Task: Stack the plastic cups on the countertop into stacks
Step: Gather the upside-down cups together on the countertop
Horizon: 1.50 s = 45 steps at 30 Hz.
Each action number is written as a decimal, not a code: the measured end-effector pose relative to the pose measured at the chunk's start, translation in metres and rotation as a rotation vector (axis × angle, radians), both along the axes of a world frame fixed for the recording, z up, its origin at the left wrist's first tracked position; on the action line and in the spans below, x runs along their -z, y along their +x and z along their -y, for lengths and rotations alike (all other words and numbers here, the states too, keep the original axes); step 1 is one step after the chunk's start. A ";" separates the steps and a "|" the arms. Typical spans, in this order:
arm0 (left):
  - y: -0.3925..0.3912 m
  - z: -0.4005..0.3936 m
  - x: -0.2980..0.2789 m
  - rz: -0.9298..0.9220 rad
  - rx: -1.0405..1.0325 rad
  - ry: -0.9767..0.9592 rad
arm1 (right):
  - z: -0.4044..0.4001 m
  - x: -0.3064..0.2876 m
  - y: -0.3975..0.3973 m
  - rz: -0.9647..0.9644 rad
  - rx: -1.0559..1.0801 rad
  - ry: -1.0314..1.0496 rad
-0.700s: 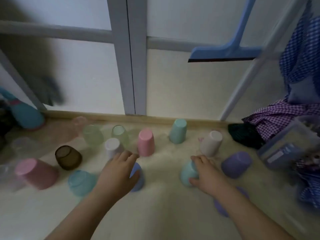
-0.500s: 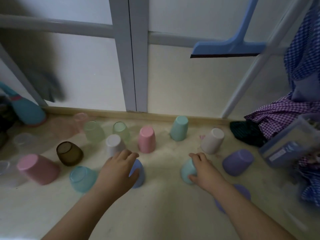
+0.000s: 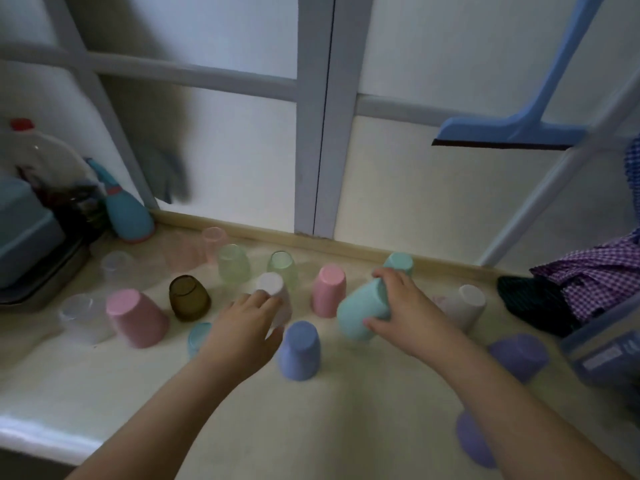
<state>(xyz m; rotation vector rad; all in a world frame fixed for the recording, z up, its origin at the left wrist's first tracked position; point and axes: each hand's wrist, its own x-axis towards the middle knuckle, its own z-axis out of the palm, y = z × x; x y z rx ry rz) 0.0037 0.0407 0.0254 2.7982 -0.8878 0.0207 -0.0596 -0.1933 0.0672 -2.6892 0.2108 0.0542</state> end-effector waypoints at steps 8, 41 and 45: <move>-0.003 -0.038 -0.005 -0.018 -0.144 -0.058 | -0.071 0.009 0.036 -0.093 -0.306 -0.028; 0.036 -0.089 0.058 -0.324 -0.261 0.094 | -0.107 0.032 0.058 -0.109 -0.369 -0.182; 0.043 -0.083 0.054 -0.271 -0.247 0.106 | -0.101 0.029 0.062 -0.101 -0.334 -0.123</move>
